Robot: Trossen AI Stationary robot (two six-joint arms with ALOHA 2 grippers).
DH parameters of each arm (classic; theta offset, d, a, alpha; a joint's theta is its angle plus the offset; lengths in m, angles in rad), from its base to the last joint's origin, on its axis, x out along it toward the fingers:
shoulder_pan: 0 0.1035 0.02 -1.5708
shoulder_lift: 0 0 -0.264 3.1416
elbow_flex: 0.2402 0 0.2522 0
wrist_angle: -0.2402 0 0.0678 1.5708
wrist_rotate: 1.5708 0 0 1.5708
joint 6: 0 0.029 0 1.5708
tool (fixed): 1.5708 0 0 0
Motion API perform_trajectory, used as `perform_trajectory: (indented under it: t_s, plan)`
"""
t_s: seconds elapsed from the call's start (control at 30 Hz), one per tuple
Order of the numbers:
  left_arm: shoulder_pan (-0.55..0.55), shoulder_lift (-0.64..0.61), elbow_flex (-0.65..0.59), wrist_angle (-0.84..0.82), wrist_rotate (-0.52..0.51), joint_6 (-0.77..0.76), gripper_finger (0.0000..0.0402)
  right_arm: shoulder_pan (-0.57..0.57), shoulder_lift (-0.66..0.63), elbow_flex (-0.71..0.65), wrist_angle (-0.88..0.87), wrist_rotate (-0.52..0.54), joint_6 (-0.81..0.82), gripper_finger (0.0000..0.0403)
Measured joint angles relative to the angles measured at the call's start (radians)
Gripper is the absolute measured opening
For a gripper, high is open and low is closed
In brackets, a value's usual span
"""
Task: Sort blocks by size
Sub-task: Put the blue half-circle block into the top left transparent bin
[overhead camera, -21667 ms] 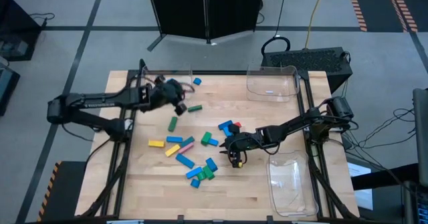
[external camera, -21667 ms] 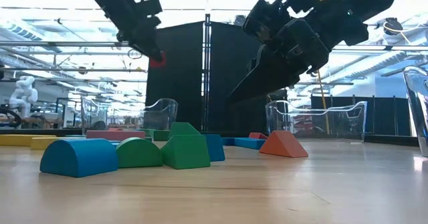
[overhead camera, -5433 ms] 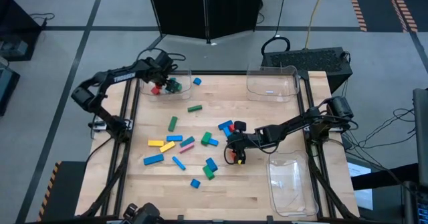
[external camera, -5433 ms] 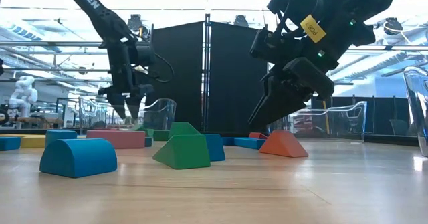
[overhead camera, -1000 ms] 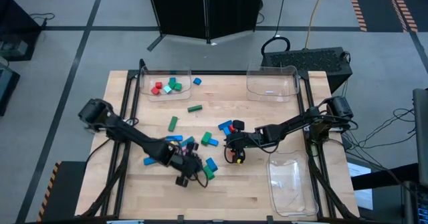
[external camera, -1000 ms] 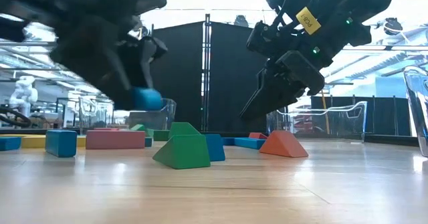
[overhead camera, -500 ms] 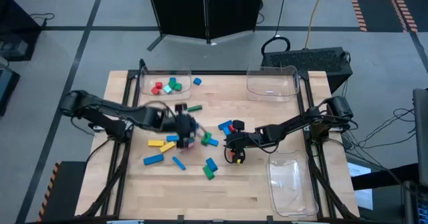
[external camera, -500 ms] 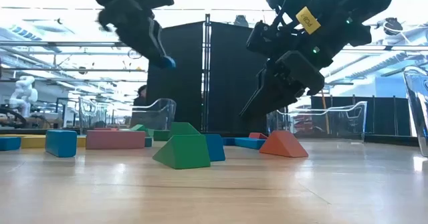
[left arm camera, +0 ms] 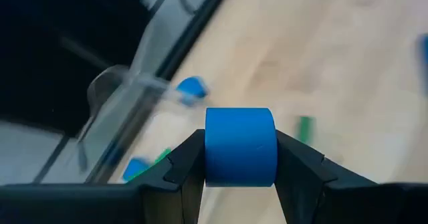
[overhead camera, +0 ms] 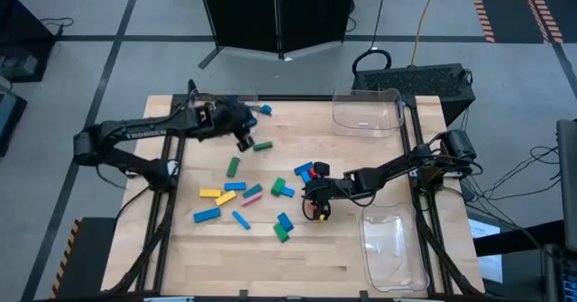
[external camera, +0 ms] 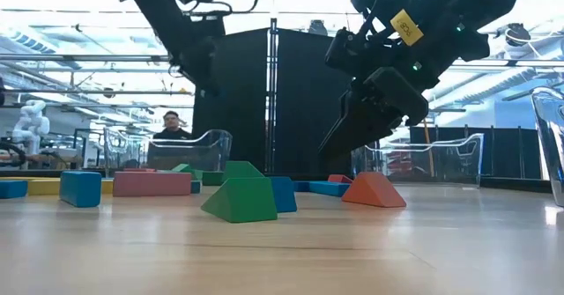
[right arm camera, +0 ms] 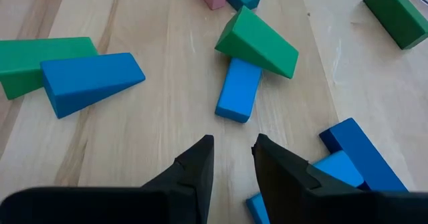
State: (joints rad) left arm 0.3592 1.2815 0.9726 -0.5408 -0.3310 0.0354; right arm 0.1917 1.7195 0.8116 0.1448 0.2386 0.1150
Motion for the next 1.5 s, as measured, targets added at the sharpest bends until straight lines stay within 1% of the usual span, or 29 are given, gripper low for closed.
perform_trajectory:
  t_s: [0.23,0.4,0.57,0.7,0.8,0.97,1.13,1.3,1.5]
  plan:
    - [0.202,0.006,0.0,0.0,0.0,-0.073,0.015,0.0,0.0,0.0,0.0,0.0,0.0,0.01]
    - [0.33,0.006,-0.036,0.009,0.008,-0.102,0.015,0.0,0.0,0.0,0.0,0.0,0.0,0.01]
    - [0.425,0.024,-0.09,0.009,0.024,-0.138,0.015,0.0,0.0,0.0,0.0,0.0,0.0,0.01]
    - [0.479,0.053,-0.138,0.029,0.044,-0.159,0.015,0.0,0.0,0.0,0.0,0.0,0.0,0.01]
    - [0.509,0.075,-0.161,0.076,0.065,-0.16,0.015,0.0,0.0,0.0,0.0,0.0,0.0,0.01]
    - [0.543,0.116,-0.182,0.108,0.119,-0.153,0.015,0.0,0.0,0.0,0.0,0.0,0.005,0.01]
    - [0.551,0.155,-0.182,0.116,0.12,-0.152,0.0151,0.0,0.0,0.0,0.0,0.0,0.004,0.01]
    - [0.55,0.191,-0.182,0.118,0.12,-0.16,0.0167,0.0,0.014,0.0,0.007,0.001,0.004,0.01]
    - [0.55,0.217,-0.181,0.138,0.11,-0.16,0.0193,0.0,0.069,0.0,0.018,0.0,0.004,0.01]
